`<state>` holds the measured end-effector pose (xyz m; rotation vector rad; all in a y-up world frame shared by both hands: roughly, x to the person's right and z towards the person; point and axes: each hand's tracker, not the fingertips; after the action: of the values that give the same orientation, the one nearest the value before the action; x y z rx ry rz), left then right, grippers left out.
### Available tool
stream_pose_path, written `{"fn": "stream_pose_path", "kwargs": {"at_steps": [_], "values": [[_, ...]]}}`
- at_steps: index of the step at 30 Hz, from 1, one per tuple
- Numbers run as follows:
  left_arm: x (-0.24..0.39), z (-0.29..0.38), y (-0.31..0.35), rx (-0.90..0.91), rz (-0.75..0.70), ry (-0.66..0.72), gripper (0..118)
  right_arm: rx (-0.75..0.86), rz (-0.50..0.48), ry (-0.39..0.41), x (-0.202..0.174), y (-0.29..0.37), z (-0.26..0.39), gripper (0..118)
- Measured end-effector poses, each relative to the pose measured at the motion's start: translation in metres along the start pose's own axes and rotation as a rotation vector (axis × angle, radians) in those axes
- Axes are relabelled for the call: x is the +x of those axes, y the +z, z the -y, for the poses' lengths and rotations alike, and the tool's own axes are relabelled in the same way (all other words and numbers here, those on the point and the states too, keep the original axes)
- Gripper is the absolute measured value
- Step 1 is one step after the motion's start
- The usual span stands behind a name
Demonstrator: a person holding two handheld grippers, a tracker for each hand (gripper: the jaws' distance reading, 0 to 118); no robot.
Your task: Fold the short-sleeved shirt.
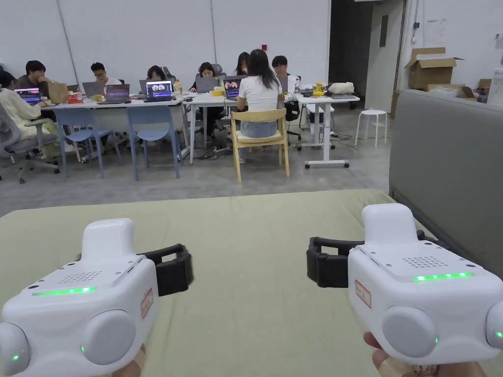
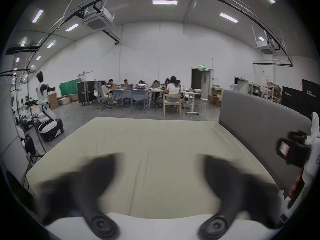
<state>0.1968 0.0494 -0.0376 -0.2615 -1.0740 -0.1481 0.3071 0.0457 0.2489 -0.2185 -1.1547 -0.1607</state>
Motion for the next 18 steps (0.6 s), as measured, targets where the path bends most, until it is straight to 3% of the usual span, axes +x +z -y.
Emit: {"fn": "stream_pose_path", "kwargs": {"at_steps": [1,4,8,18], "values": [[-0.005,-0.003,0.003,0.118,-0.015,0.044,118,0.056,0.013,0.017,0.004,0.003,-0.003,118],[-0.002,-0.030,0.015,0.036,0.029,0.002,118,0.047,0.004,0.027,0.008,0.007,-0.003,118],[0.002,0.006,0.001,0.021,0.009,-0.040,118,0.023,0.007,0.052,-0.014,0.000,0.000,118],[0.000,0.001,0.004,0.001,0.012,-0.037,118,-0.029,0.009,0.044,-0.021,-0.003,-0.001,118]]}}
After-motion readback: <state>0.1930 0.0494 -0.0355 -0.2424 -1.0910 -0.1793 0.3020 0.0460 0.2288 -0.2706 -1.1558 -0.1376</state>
